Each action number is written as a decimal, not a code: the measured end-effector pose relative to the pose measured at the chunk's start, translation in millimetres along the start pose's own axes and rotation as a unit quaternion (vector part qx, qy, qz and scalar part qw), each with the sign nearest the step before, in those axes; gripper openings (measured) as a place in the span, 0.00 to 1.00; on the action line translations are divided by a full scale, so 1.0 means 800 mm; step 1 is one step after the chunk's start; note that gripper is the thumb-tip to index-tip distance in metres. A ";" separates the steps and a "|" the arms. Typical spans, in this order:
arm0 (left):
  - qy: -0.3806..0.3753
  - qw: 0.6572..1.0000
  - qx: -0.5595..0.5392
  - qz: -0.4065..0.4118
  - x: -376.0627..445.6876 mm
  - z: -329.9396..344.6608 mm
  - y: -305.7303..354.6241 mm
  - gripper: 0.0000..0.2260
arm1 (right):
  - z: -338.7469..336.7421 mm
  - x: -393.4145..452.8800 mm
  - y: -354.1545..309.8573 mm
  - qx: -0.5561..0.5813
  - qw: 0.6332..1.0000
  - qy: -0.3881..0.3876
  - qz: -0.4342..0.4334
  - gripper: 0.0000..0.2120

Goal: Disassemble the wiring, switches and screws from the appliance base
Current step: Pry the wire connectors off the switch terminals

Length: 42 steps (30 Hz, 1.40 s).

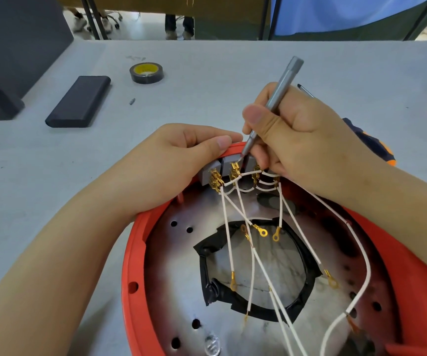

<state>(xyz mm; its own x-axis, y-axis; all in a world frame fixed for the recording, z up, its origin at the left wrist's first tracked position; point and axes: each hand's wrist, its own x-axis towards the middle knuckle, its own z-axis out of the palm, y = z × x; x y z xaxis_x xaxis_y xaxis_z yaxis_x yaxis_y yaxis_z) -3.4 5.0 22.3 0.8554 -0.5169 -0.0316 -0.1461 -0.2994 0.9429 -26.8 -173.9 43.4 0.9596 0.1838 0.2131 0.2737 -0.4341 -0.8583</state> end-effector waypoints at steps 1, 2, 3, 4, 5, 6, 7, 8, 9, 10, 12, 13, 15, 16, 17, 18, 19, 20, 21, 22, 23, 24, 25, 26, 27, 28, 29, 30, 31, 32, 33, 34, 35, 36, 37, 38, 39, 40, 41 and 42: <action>0.000 1.000 0.000 -0.001 0.000 0.000 0.000 0.11 | -0.001 0.003 -0.002 -0.002 1.000 -0.007 0.006 0.11; -0.001 1.000 0.000 -0.001 0.000 -0.001 0.001 0.11 | -0.002 0.007 -0.004 -0.005 1.000 -0.017 0.014 0.12; -0.002 1.000 -0.002 0.001 0.000 -0.001 0.001 0.11 | -0.004 0.011 -0.006 -0.008 0.999 -0.029 0.022 0.12; -0.003 1.000 -0.004 0.002 0.000 -0.001 0.000 0.11 | -0.005 0.014 -0.008 -0.010 0.999 -0.040 0.028 0.12; -0.004 1.000 -0.005 0.000 0.000 0.000 0.000 0.12 | -0.006 0.016 -0.008 -0.008 0.998 -0.047 0.031 0.12; -0.005 1.000 -0.004 -0.002 0.000 0.000 0.000 0.13 | -0.006 0.016 -0.008 -0.004 0.998 -0.049 0.030 0.12; -0.007 1.000 -0.003 -0.001 0.000 0.000 0.000 0.13 | -0.005 0.016 -0.007 0.001 0.999 -0.045 0.026 0.12; -0.009 1.000 -0.004 0.000 0.001 0.000 -0.001 0.13 | -0.004 0.014 -0.005 0.007 0.999 -0.038 0.020 0.12; -0.009 1.000 -0.006 0.003 0.001 -0.001 -0.001 0.12 | -0.003 0.013 -0.003 0.015 0.999 -0.030 0.014 0.11; -0.007 1.000 -0.007 0.005 0.000 0.000 -0.002 0.11 | -0.003 0.012 -0.001 0.022 0.999 -0.025 0.011 0.11; -0.002 1.000 -0.003 0.005 0.000 -0.001 -0.002 0.11 | -0.002 0.011 0.000 0.033 0.999 -0.022 0.008 0.11; -0.002 1.000 0.001 0.005 0.000 -0.001 -0.002 0.12 | -0.002 0.011 0.000 0.035 0.999 -0.022 0.007 0.11; -0.004 1.000 0.005 0.004 0.000 0.000 -0.002 0.12 | -0.001 0.011 0.000 0.031 0.999 -0.022 0.005 0.11; -0.004 1.000 0.004 0.004 0.000 0.000 -0.001 0.12 | -0.001 0.011 0.000 0.027 0.999 -0.022 0.005 0.11; -0.004 1.000 0.003 0.003 -0.001 0.000 -0.001 0.12 | -0.001 0.011 0.000 0.024 0.999 -0.022 0.006 0.11; -0.003 1.000 0.003 0.002 -0.001 0.000 0.000 0.12 | 0.000 0.010 -0.001 0.021 1.000 -0.021 0.006 0.11; -0.002 1.000 0.006 0.000 -0.001 0.000 0.000 0.12 | 0.000 0.010 -0.001 0.016 1.000 -0.020 0.004 0.11; -0.001 1.000 0.007 -0.001 -0.001 0.000 0.000 0.12 | 0.000 0.009 -0.001 0.010 1.000 -0.018 0.001 0.11; -0.001 1.000 0.009 -0.001 -0.001 0.000 0.000 0.12 | 0.001 0.008 -0.002 0.003 1.000 -0.015 -0.003 0.11; -0.001 1.000 0.010 -0.001 -0.001 0.000 0.001 0.12 | 0.001 0.007 -0.002 -0.003 1.000 -0.011 -0.006 0.11; 0.000 1.000 0.011 0.000 -0.001 0.000 0.001 0.12 | 0.001 0.006 -0.003 -0.006 1.000 -0.008 -0.010 0.11; 0.002 1.000 0.011 0.001 -0.001 0.000 0.001 0.11 | 0.002 0.005 -0.003 -0.007 1.000 -0.006 -0.012 0.11; 0.003 1.000 0.008 0.001 -0.001 0.000 0.001 0.11 | 0.002 0.004 -0.003 -0.006 1.000 -0.006 -0.015 0.11; 0.003 1.000 0.004 0.003 -0.001 0.000 0.001 0.11 | 0.002 0.003 -0.004 -0.005 1.000 -0.007 -0.018 0.11; 0.001 1.000 0.002 0.003 -0.001 0.000 0.001 0.11 | 0.003 0.002 -0.004 -0.004 1.000 -0.009 -0.019 0.11; 0.000 1.000 0.003 0.004 -0.001 0.000 0.001 0.11 | 0.003 0.002 -0.005 -0.005 1.000 -0.010 -0.020 0.11; -0.001 1.000 0.003 0.004 -0.001 0.000 0.001 0.12 | 0.003 0.002 -0.005 -0.007 1.000 -0.010 -0.020 0.11; -0.002 1.000 0.002 0.005 -0.001 0.000 0.000 0.12 | 0.004 0.002 -0.005 -0.010 1.000 -0.009 -0.019 0.11; -0.001 1.000 0.000 0.006 -0.001 0.000 0.000 0.12 | 0.004 0.002 -0.005 -0.010 1.000 -0.006 -0.018 0.11; 0.000 1.000 0.000 0.006 -0.001 0.000 0.000 0.11 | 0.004 0.002 -0.006 -0.009 1.000 -0.003 -0.017 0.11; 0.001 1.000 0.001 0.006 -0.001 0.000 -0.001 0.11 | 0.004 0.002 -0.006 -0.007 1.000 0.000 -0.015 0.11; 0.002 1.000 0.003 0.006 -0.001 0.000 -0.001 0.11 | 0.004 0.002 -0.007 -0.008 1.000 0.003 -0.016 0.11; 0.001 1.000 0.004 0.006 -0.001 0.000 0.000 0.11 | 0.005 0.001 -0.007 -0.014 1.000 0.007 -0.018 0.11; 0.000 1.000 0.006 0.006 0.000 0.000 0.000 0.11 | 0.005 0.001 -0.007 -0.021 0.999 0.011 -0.021 0.11; 0.000 1.000 0.008 0.005 0.000 0.000 0.000 0.11 | 0.005 0.001 -0.007 -0.026 0.999 0.014 -0.023 0.10; 0.000 1.000 0.009 0.005 0.000 0.000 0.000 0.11 | 0.005 0.001 -0.007 -0.026 0.999 0.015 -0.023 0.10; -0.001 1.000 0.007 0.006 0.000 0.000 0.000 0.11 | 0.004 0.000 -0.007 -0.022 0.999 0.015 -0.021 0.11; -0.002 1.000 0.004 0.008 -0.001 0.000 0.000 0.11 | 0.004 0.000 -0.006 -0.015 1.000 0.012 -0.018 0.11; -0.003 1.000 0.002 0.008 -0.001 0.000 0.000 0.11 | 0.004 0.000 -0.006 -0.009 1.000 0.010 -0.016 0.11; -0.003 1.000 0.004 0.006 -0.001 0.000 0.000 0.11 | 0.004 0.000 -0.005 -0.004 1.000 0.007 -0.014 0.11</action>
<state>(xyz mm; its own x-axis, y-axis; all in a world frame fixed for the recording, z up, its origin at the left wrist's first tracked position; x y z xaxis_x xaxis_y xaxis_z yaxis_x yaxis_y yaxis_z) -4.1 5.5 22.3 0.8502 -0.5260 -0.0229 -0.1597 -0.2990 0.9408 -27.9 -169.5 45.6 0.9522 0.1840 0.2440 0.3015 -0.4358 -0.8480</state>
